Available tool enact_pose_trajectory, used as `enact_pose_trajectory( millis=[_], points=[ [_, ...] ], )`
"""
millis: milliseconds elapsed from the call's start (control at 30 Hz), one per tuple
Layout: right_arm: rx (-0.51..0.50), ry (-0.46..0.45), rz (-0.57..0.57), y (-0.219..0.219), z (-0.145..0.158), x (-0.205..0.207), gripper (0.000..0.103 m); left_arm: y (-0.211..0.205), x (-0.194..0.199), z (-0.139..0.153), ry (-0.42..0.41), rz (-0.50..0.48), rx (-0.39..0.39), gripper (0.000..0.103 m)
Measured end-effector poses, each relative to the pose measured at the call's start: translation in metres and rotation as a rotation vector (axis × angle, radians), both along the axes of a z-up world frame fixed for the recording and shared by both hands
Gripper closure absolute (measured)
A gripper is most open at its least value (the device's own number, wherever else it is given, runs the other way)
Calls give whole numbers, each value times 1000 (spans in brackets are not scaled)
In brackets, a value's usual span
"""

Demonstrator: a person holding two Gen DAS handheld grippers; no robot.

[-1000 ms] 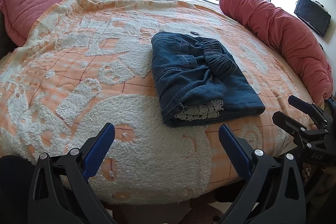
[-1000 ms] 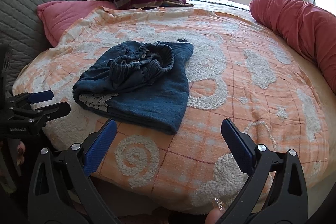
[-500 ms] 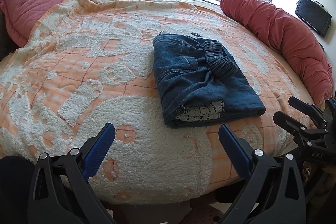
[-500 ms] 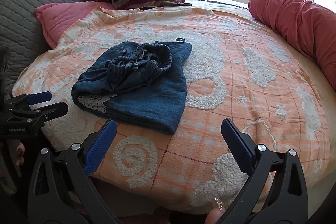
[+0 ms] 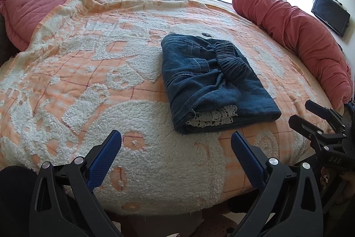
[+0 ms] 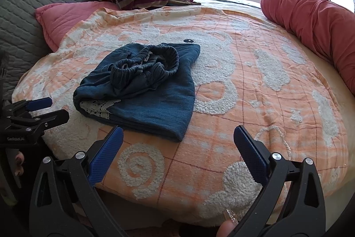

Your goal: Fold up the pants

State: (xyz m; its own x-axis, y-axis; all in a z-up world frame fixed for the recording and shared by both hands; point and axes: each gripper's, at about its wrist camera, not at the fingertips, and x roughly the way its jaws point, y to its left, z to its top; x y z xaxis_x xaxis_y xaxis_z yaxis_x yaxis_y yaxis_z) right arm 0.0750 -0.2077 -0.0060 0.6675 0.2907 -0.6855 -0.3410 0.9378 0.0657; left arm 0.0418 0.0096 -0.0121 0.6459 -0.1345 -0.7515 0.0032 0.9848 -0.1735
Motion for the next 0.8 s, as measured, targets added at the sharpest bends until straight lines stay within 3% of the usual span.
enact_pose_trajectory(
  millis=[167,300,433,533,667,800],
  points=[
    [-1,2,-11,0,0,0,9,0,-3,5,-20,-21,-17,4],
    [-1,-2,-21,-2,3,0,9,2,-3,10,-34,23,38,4],
    [11,-22,-50,-15,16,5,9,14,3,15,-34,40,-11,4],
    [42,-36,-87,-37,32,18,9,32,23,17,13,61,-12,4],
    [-22,-76,-186,-89,53,57,9,83,64,16,85,170,38,4],
    [82,77,-372,-180,35,131,9,155,114,8,151,390,193,4]
  ],
)
